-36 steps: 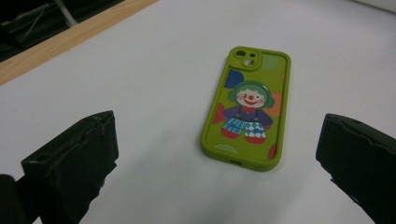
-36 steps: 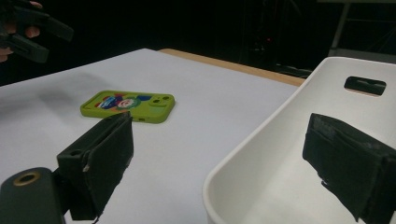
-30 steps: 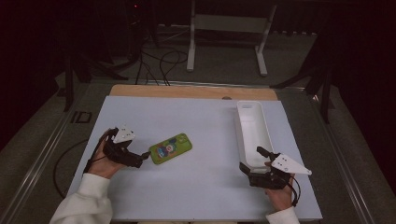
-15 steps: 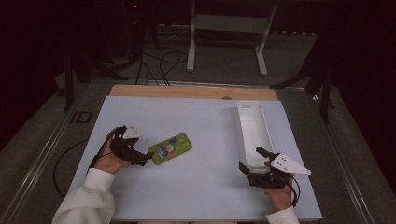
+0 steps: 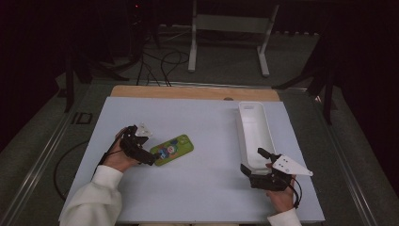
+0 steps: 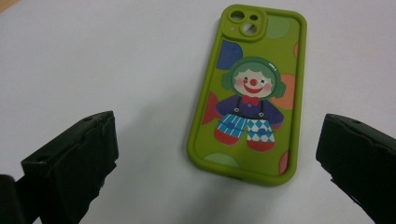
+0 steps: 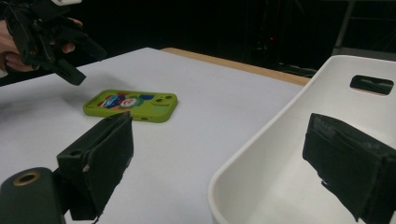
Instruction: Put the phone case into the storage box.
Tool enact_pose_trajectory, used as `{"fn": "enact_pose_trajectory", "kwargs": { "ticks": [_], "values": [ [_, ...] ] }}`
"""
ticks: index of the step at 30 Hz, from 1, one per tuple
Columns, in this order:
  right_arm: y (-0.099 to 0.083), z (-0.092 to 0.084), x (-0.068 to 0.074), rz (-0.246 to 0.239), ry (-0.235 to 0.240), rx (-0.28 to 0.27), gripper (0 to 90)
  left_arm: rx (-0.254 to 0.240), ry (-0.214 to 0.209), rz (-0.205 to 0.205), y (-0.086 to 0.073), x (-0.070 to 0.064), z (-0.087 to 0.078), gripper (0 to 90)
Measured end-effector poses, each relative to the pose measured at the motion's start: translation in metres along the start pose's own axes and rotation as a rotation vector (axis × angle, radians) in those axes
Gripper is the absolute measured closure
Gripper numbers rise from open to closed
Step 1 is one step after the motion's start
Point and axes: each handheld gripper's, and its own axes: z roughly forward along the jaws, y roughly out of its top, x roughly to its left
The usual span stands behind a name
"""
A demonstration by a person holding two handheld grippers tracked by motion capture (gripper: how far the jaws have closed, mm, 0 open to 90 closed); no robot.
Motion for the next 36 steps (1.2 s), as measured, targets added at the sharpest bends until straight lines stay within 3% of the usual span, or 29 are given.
{"fn": "enact_pose_trajectory", "kwargs": {
  "ticks": [10, 36],
  "values": [
    [0.0, 0.0, 0.0, 0.002, 0.002, -0.004, 8.8, 0.035, -0.011, 0.037, 0.014, -0.009, 0.018, 0.0],
    [0.0, 0.0, 0.0, 0.003, 0.003, -0.003, 8.8, 0.12, -0.055, 0.038, 0.024, -0.014, 0.049, 0.4]
  ]
}}
